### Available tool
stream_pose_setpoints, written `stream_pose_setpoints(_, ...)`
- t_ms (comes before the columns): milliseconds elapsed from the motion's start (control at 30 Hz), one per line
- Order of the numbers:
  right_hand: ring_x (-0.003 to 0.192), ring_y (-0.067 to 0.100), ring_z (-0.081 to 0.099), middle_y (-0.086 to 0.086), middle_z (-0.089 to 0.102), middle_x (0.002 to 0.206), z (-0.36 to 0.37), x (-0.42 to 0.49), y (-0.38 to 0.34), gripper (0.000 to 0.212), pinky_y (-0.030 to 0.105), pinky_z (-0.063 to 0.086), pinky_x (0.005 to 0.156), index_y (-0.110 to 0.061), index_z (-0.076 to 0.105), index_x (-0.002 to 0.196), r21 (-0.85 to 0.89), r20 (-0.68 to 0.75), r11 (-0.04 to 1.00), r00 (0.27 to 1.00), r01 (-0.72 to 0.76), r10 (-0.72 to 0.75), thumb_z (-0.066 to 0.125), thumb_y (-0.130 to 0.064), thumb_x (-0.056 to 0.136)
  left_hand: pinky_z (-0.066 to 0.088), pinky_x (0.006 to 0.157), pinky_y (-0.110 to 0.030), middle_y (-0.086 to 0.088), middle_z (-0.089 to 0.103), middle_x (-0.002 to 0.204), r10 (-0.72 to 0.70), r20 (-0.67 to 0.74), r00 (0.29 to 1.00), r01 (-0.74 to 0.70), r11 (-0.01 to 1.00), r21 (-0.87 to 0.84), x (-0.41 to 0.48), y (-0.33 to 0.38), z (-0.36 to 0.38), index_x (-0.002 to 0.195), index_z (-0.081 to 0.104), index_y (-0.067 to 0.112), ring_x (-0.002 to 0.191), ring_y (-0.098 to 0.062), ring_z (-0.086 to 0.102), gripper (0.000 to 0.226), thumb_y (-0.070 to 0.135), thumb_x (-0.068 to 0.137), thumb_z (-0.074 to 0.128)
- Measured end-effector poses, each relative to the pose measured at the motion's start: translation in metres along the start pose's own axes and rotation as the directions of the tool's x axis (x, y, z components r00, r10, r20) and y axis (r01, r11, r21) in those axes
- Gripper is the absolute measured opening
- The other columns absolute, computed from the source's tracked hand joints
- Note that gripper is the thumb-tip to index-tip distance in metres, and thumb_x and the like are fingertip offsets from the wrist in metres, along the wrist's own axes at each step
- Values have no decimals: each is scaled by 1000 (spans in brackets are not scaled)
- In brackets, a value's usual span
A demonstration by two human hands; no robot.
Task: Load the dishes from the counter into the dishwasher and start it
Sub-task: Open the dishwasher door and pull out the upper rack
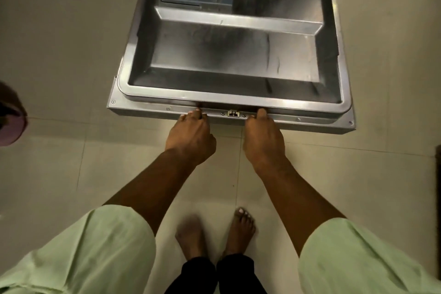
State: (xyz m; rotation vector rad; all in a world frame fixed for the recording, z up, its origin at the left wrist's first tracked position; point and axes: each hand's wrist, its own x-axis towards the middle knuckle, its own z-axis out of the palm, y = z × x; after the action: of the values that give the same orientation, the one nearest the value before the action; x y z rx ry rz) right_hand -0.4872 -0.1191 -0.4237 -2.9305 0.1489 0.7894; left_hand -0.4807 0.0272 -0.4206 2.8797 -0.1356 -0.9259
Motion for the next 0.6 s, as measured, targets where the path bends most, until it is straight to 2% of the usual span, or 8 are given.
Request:
stream_pose_setpoints(233, 119, 28, 51, 13, 42, 134, 48, 18, 5, 42, 35, 45, 102, -3, 52, 134, 17, 42, 1000, 999, 2, -3, 58, -6, 93, 36, 109, -38, -16, 36, 153, 6, 146, 989, -14, 998, 57, 30, -4, 34, 143, 43, 4, 134, -31, 42, 52, 32, 99, 44)
stream_pose_setpoints(400, 123, 30, 48, 15, 39, 137, 76, 33, 7, 50, 35, 41, 104, 0, 44, 139, 25, 103, 1000, 995, 2, -5, 57, -5, 91, 30, 115, -39, -18, 24, 160, 10, 227, 974, -26, 997, 67, 51, -9, 58, 150, 32, 1, 142, -32, 34, 61, 33, 100, 44)
stream_pose_setpoints(600, 126, 29, 45, 15, 37, 138, 96, 43, 8, 72, 35, 43, 106, -1, 38, 144, 37, 183, 999, 983, 5, -12, 74, -15, 83, 28, 116, -40, -20, 14, 163, 35, 306, 951, -53, 997, 52, 67, -14, 74, 153, 24, -2, 145, -34, 28, 69, 30, 97, 47)
